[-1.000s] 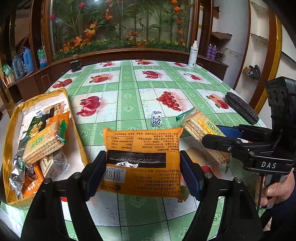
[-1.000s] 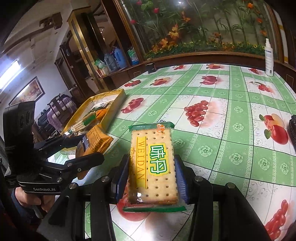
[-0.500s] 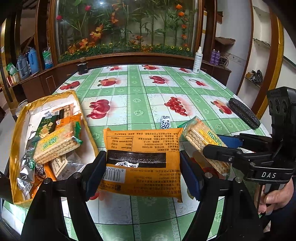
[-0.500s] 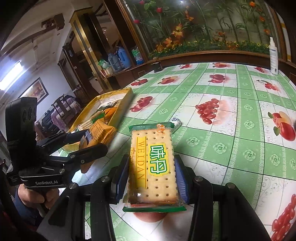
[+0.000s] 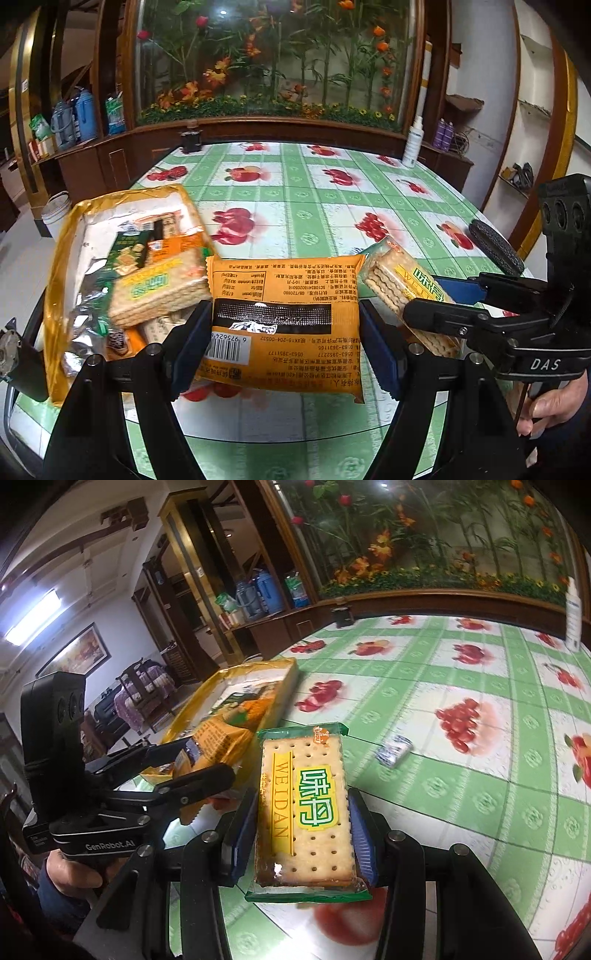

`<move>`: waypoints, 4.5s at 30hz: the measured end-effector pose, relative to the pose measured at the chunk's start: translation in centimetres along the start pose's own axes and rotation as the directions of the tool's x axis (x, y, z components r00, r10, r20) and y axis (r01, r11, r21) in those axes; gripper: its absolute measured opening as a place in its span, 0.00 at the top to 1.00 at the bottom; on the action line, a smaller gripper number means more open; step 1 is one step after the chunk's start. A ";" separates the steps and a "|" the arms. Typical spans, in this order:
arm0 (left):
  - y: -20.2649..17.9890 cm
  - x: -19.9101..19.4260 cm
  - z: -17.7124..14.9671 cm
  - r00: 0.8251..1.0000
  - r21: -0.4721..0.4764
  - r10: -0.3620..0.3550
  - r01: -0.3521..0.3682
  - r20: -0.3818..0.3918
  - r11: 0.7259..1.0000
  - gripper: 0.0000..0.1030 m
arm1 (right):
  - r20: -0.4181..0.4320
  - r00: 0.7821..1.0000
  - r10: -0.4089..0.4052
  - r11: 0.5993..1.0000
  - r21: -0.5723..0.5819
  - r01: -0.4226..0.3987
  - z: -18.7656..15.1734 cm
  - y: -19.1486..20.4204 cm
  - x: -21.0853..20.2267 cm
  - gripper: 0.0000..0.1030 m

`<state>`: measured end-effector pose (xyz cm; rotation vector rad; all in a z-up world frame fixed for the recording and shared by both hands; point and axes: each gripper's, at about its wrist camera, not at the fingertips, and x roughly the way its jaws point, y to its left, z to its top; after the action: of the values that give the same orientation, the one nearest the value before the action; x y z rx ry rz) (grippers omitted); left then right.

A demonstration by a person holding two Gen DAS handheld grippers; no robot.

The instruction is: Organize snacks

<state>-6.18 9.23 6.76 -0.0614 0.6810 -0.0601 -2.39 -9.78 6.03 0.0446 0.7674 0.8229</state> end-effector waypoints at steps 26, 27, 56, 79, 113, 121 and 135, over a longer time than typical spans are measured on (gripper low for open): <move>8.9 -0.5 -0.5 0.996 -0.172 0.091 -0.086 0.018 0.981 0.25 | -0.072 0.994 0.083 0.995 -0.042 -0.086 3.8 5.9 6.0 0.54; 9.2 -0.6 -0.5 0.996 -0.179 0.092 -0.087 0.020 0.980 0.25 | -0.076 0.993 0.092 0.995 -0.034 -0.094 3.9 5.8 6.3 0.54; 13.9 -4.5 -3.4 0.995 -0.222 0.099 -0.089 0.034 0.971 0.25 | -0.255 0.966 -0.045 0.969 -0.245 -0.019 8.7 13.0 20.2 0.54; 1.7 -3.3 -4.3 0.969 0.191 -0.230 0.243 -0.090 0.951 0.23 | -0.066 0.991 0.119 0.993 -0.011 -0.120 8.6 2.5 6.7 0.29; -4.2 2.2 -3.1 0.964 0.284 -0.125 0.190 -0.233 0.940 0.28 | -0.204 0.924 -0.323 0.946 -0.031 0.324 4.7 -6.5 11.0 0.80; -5.2 5.0 -2.1 0.962 0.355 -0.066 0.160 -0.264 0.921 0.25 | -0.188 0.942 -0.280 0.959 -0.006 0.284 4.5 -7.0 10.1 0.81; -5.7 6.7 -2.3 0.949 0.252 -0.080 0.161 -0.305 0.954 0.33 | -0.140 0.968 -0.207 0.976 0.039 0.214 5.1 -7.2 8.0 0.81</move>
<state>-2.65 2.97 1.26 0.1761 0.9586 -0.2871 8.93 -8.14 2.63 -0.0450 0.9061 0.6074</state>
